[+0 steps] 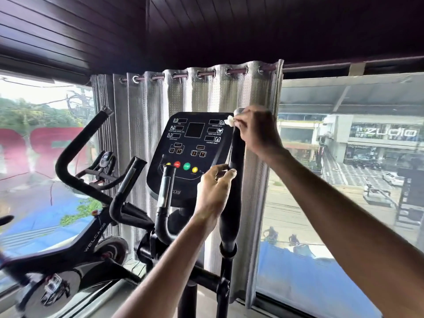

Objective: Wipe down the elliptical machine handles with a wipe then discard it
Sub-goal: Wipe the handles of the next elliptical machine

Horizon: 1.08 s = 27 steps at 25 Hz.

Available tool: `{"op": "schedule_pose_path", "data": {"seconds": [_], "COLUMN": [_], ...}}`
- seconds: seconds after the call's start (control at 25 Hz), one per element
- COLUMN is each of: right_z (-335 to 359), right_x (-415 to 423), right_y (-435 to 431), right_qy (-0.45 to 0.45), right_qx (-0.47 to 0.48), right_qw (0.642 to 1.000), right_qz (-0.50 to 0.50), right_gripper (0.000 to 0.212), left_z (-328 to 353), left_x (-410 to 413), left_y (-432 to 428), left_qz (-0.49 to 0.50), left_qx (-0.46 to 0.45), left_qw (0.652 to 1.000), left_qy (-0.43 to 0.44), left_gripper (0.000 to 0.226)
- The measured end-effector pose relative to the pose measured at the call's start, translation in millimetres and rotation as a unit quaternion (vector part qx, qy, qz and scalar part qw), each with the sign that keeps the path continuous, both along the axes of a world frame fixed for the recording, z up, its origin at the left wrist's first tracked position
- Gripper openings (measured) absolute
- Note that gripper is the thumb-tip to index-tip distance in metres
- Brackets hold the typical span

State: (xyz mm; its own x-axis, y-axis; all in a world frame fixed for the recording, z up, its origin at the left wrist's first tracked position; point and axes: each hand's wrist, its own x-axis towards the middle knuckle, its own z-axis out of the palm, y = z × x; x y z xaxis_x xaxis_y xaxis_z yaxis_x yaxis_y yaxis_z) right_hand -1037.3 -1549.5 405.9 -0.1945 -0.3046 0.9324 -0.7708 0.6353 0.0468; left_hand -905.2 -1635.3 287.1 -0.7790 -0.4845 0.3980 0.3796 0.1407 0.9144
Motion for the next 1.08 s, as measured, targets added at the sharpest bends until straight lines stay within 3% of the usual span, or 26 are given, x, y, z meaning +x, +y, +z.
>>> {"op": "schedule_pose_path", "data": {"seconds": [0.08, 0.16, 0.32, 0.56, 0.68, 0.88, 0.96, 1.08], "right_z": [22.5, 36.0, 36.6, 16.0, -2.2, -23.1, -32.1, -46.3], "right_x": [2.1, 13.0, 32.9, 44.0, 65.6, 99.2, 102.6, 105.5], "right_y": [-6.7, -12.7, -19.5, -12.3, 1.9, 27.7, 37.1, 50.6], "right_qy": [-0.056, -0.043, -0.089, -0.063, -0.063, -0.229, -0.29, -0.357], "right_qx": [0.104, 0.19, 0.258, 0.288, 0.246, 0.111, 0.057, 0.004], "right_qw": [0.992, 0.977, 0.955, 0.952, 0.967, 0.965, 0.948, 0.918], "right_qz": [-0.043, -0.083, -0.117, -0.087, -0.034, 0.062, 0.114, 0.172], "right_gripper": [0.011, 0.013, 0.008, 0.01, 0.01, 0.021, 0.019, 0.018], "left_z": [-1.9, -4.4, -8.0, -12.3, -13.7, -3.9, 3.5, 13.8], "left_x": [-1.0, -2.1, -2.2, 2.2, 6.0, 16.3, 14.6, 13.3], "left_y": [-0.4, -0.3, -0.6, -10.9, -17.3, -34.4, -40.4, -44.0], "left_qz": [-0.007, -0.009, -0.028, -0.07, -0.076, -0.052, -0.027, -0.017], "left_qx": [0.001, -0.001, 0.004, -0.002, 0.011, -0.054, -0.106, -0.129], "left_qw": [1.0, 1.0, 1.0, 0.998, 0.997, 0.994, 0.99, 0.987], "left_qy": [0.001, 0.0, 0.003, -0.006, -0.009, 0.074, 0.092, 0.094], "left_gripper": [0.023, 0.024, 0.025, 0.026, 0.032, 0.048, 0.04, 0.012]}}
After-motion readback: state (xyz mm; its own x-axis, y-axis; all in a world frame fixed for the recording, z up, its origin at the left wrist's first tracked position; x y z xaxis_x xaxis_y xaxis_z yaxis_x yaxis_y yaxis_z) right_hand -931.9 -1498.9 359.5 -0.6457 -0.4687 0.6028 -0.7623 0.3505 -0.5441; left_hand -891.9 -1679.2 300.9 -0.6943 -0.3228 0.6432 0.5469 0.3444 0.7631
